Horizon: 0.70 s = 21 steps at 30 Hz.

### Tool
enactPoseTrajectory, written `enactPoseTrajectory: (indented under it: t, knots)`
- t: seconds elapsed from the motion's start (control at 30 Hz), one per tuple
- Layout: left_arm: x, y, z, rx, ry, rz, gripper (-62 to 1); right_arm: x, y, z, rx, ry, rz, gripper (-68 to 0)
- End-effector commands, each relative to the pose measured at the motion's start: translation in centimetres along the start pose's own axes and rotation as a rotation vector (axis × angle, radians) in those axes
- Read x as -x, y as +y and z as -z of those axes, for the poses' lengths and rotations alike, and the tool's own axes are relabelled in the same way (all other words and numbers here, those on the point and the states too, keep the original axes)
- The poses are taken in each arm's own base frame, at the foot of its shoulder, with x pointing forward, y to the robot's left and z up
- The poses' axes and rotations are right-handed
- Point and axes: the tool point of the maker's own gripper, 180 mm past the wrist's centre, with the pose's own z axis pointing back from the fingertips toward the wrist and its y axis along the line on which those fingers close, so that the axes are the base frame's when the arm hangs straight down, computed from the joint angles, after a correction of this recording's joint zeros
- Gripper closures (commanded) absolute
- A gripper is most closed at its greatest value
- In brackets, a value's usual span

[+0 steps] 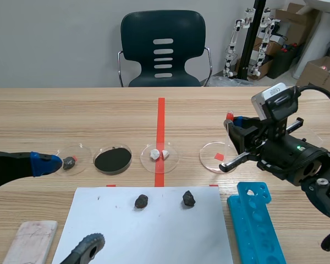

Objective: Draw acid from the petri dish

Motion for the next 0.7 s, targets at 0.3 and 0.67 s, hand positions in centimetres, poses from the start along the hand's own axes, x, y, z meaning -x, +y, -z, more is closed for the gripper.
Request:
enactPoseTrajectory:
  t: [0.3,0.67]
  knots:
    - [-0.84,0.27,0.11,-0.014,-0.035,0.005,-62.3,-1.75,-0.78,0.5,0.014,-0.058,-0.008,-5.6]
    - [-0.84,0.65,0.1,-0.035,-0.034,0.014,-62.3,-1.75,-0.79,0.49,0.014,-0.058,-0.008,-7.9]
